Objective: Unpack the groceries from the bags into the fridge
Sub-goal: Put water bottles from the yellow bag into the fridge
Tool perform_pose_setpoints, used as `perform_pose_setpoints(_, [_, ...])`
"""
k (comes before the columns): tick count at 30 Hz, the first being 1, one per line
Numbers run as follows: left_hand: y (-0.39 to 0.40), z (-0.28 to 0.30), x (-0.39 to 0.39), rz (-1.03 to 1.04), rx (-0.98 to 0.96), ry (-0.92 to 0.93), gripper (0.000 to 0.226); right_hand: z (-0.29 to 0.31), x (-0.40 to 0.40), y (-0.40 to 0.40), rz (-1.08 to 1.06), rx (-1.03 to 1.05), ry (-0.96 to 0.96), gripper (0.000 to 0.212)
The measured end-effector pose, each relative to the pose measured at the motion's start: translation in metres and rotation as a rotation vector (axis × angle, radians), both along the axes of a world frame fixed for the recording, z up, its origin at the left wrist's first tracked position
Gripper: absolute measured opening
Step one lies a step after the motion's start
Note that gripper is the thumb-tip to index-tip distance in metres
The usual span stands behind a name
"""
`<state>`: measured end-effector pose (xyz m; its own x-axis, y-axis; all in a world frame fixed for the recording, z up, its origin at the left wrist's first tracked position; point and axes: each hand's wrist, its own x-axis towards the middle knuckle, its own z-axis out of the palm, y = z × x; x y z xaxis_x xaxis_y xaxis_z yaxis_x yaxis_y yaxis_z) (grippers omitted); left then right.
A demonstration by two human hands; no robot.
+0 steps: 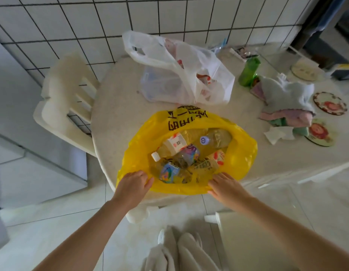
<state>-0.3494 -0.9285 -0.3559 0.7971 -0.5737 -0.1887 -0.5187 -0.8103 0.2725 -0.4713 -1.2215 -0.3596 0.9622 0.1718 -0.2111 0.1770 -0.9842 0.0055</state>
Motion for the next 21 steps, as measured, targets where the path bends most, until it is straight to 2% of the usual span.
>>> perform_pose_setpoints(2, [0.009,-0.003,0.000,0.085,0.055,0.076,0.030,-0.004,-0.009,-0.009,-0.027,0.035,0.033,0.034])
perform_pose_setpoints(4, [0.015,-0.003,0.001,0.136,0.125,0.159,0.043,-0.005,-0.012,-0.019,-0.071,0.105,0.114,0.027])
perform_pose_setpoints(6, [0.017,-0.001,0.004,0.165,0.089,0.181,0.057,0.000,-0.008,-0.025,-0.149,0.143,0.204,0.031])
perform_pose_setpoints(10, [0.006,0.008,0.022,0.181,-0.072,0.100,0.065,0.017,0.013,-0.033,-0.237,0.279,0.064,0.031])
perform_pose_setpoints(14, [-0.012,0.015,0.045,0.179,-0.161,0.073,0.056,0.043,0.046,-0.035,-0.229,0.331,-0.132,0.027])
perform_pose_setpoints(17, [-0.025,0.019,0.064,0.116,-0.190,0.063,0.056,0.057,0.076,-0.037,-0.233,0.290,-0.202,0.033])
perform_pose_setpoints(21, [-0.034,0.017,0.089,0.002,-0.105,-0.046,0.064,0.060,0.105,-0.047,-0.190,0.232,-0.186,0.034])
